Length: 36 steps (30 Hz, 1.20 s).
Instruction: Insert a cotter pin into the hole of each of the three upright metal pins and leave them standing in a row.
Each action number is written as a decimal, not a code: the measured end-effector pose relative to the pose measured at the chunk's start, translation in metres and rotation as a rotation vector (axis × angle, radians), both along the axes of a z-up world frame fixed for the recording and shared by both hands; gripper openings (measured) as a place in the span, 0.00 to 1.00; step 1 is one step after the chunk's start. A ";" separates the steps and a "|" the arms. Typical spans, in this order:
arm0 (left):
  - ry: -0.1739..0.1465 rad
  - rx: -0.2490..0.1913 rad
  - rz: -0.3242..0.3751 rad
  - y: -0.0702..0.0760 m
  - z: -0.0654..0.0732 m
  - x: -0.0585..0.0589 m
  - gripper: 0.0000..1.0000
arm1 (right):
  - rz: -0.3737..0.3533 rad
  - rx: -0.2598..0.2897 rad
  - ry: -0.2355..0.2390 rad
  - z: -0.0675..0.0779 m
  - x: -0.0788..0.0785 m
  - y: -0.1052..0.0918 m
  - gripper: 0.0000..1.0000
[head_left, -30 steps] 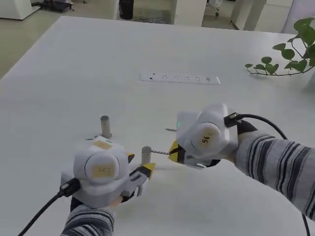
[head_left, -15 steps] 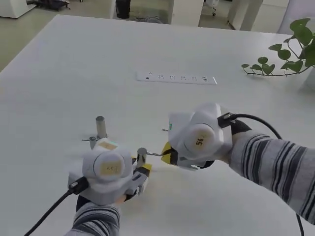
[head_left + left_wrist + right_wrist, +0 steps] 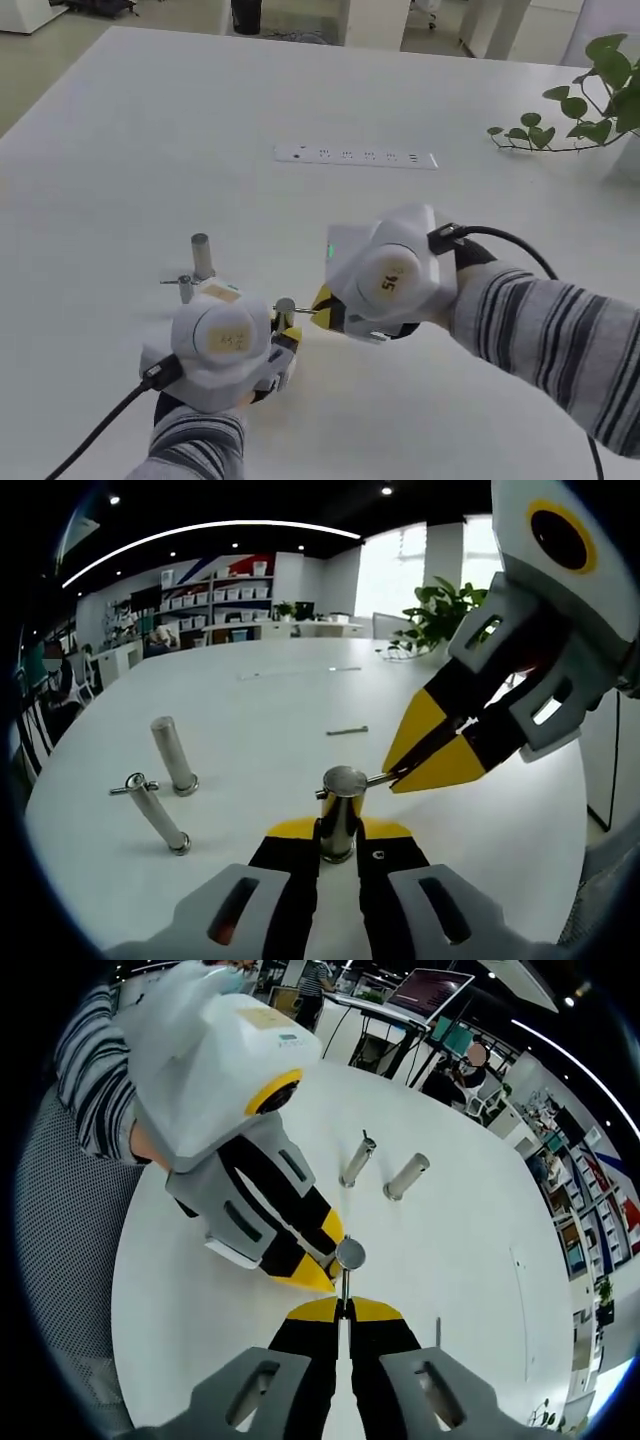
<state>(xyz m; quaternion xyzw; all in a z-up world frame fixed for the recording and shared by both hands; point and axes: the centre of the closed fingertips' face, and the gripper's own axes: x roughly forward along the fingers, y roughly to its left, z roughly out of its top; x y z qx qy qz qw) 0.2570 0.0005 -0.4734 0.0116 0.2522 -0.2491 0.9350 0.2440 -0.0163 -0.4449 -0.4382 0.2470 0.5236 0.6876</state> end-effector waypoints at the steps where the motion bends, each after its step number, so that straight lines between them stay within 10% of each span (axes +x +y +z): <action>1: 0.003 -0.003 0.004 0.000 0.000 0.000 0.10 | 0.000 0.001 0.002 0.000 0.000 0.001 0.00; 36: 0.006 -0.002 0.050 0.000 -0.002 0.002 0.10 | -0.064 0.092 0.024 0.005 0.002 0.002 0.00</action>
